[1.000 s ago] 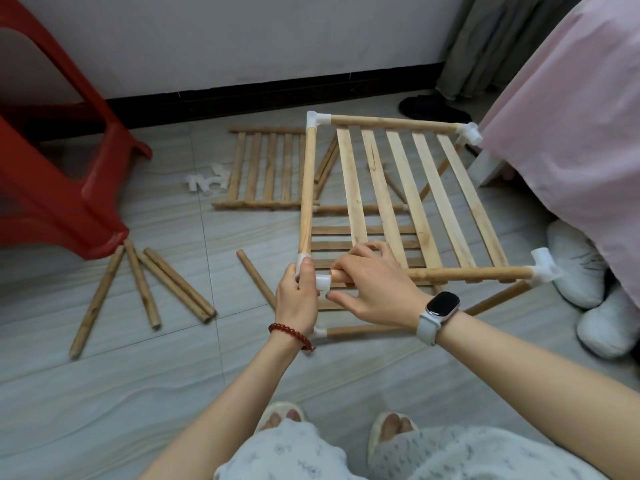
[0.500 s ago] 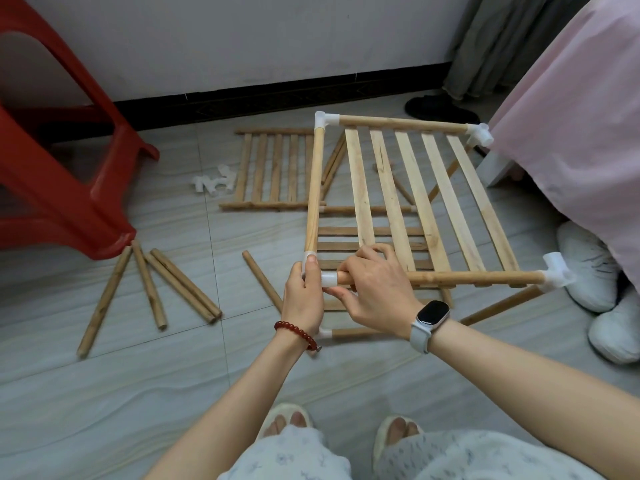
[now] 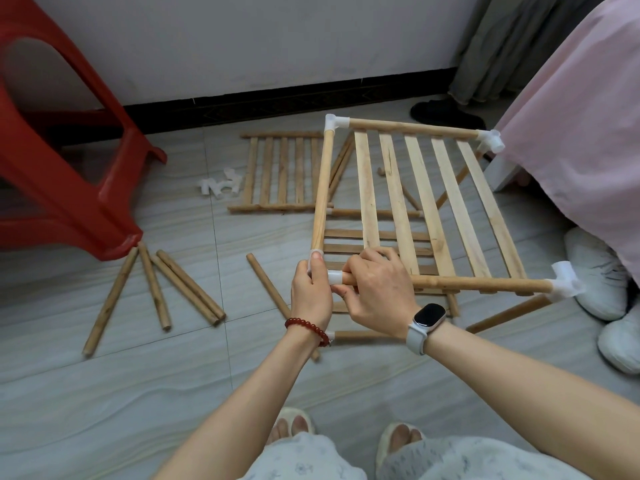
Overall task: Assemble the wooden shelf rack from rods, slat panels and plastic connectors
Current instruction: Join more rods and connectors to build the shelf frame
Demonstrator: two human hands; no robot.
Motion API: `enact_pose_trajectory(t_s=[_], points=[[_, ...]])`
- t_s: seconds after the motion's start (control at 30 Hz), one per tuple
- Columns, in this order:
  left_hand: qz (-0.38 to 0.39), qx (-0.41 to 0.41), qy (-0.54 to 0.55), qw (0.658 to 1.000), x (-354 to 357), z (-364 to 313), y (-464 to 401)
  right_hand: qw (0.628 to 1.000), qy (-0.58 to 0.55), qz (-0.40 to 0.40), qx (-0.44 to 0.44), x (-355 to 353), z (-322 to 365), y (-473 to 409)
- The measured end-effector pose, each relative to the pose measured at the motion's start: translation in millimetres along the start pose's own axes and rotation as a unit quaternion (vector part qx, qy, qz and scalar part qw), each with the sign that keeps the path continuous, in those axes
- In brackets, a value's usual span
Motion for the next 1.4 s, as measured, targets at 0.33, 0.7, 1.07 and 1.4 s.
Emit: enact_pose_trajectory(t_s=[0.33,0.7,1.07,1.4], points=[[0.202,0.085,-0.04,0.975,-28,-2,-18,0.997,0.0,0.065,-0.043,-5,-13,1],[0.193,0.075,-0.077,0.975,-24,-5,-17,0.997,0.011,0.073,-0.029,-2,-9,-2],[0.146,-0.076,0.067,0.984,-4,-5,-29,0.996,-0.037,0.019,-0.074,-20,-34,11],[0.122,-0.106,0.089,0.983,18,-19,-50,0.994,0.022,-0.05,-0.096,-16,-63,31]])
Point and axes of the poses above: each hand's wrist, its own y-axis away from the middle knuckle, its own x-axis out of the palm, z = x × y, the point moved 2 cm from there along -y, towards the middle knuckle, and after that the axes turned 2 degrees about -x, right-handed, at the moved point
